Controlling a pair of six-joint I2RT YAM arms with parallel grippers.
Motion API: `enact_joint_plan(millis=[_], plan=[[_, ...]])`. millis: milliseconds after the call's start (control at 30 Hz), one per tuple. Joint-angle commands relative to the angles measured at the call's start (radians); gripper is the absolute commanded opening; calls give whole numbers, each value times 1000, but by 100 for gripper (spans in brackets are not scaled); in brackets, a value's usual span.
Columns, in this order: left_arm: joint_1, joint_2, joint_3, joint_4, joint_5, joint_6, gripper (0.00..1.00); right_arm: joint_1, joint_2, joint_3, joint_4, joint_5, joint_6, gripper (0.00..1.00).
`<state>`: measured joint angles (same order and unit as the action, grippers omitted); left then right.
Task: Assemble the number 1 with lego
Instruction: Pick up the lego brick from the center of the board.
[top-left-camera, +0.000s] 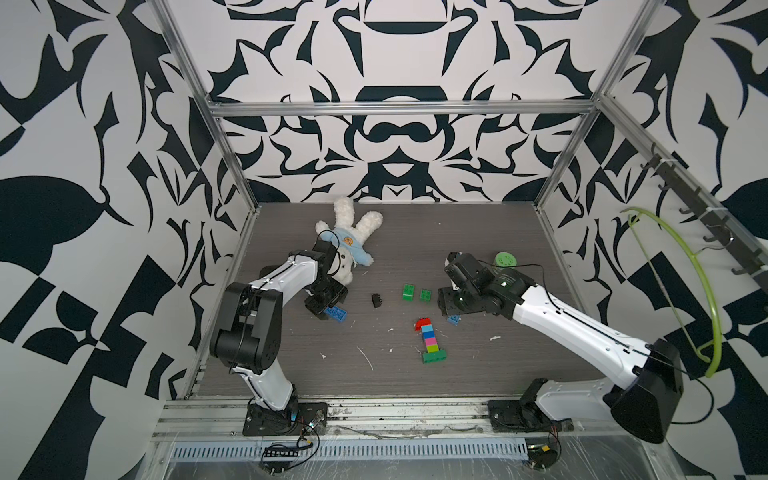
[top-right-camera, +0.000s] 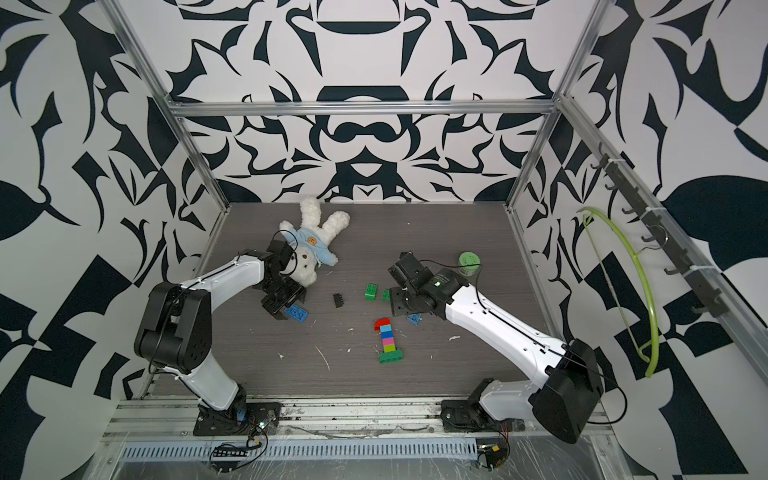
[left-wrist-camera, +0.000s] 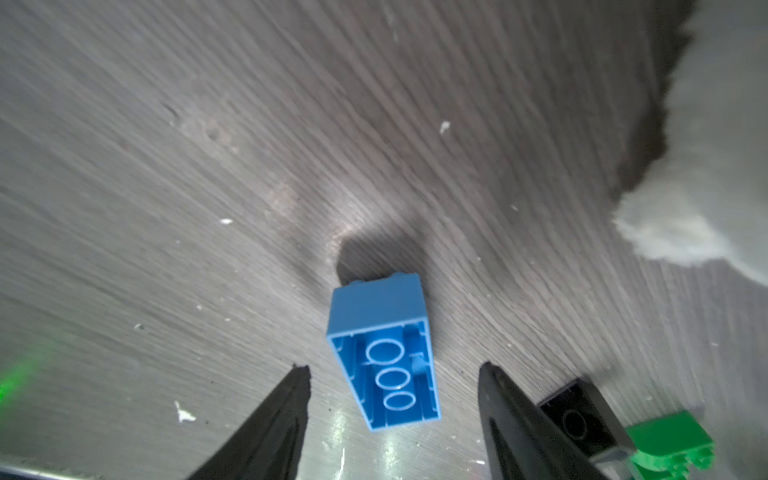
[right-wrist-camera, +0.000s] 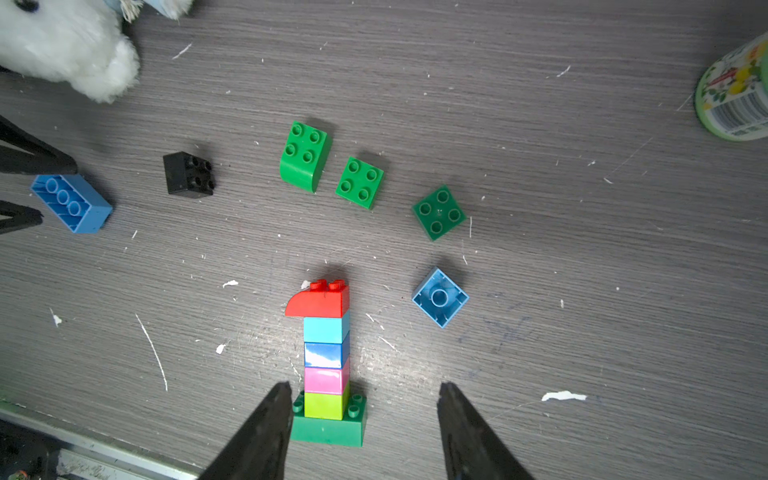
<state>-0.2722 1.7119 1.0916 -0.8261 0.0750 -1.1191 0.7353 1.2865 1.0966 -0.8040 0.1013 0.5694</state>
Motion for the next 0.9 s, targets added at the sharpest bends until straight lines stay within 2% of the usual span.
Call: enact_joint_plan(millis=[0,267,367,400,467,600,700,800,867], plan=[[7,29,-21,3,8,-22,66,-1,-38,-9,8,27,-13,59],[17,28,-70,89,4,-20,49,0,-88,-8,4,52,-19,58],[26,3,-106,124,10,-15,40,-1,-119,-6,25,75,-11,57],[31,-8,-119,141,22,-11,35,-1,-134,-6,37,110,-8,57],[39,-39,-135,156,52,1,28,0,-167,-10,81,99,-27,57],[39,-165,-137,186,100,56,26,-1,-244,-20,186,49,-43,56],[39,-293,-167,285,177,94,25,-1,-266,-27,260,17,-30,44],[39,-424,-228,464,272,98,25,-3,-230,9,258,-28,57,24],[40,-500,-264,580,342,90,23,-15,-180,64,278,-212,3,21]])
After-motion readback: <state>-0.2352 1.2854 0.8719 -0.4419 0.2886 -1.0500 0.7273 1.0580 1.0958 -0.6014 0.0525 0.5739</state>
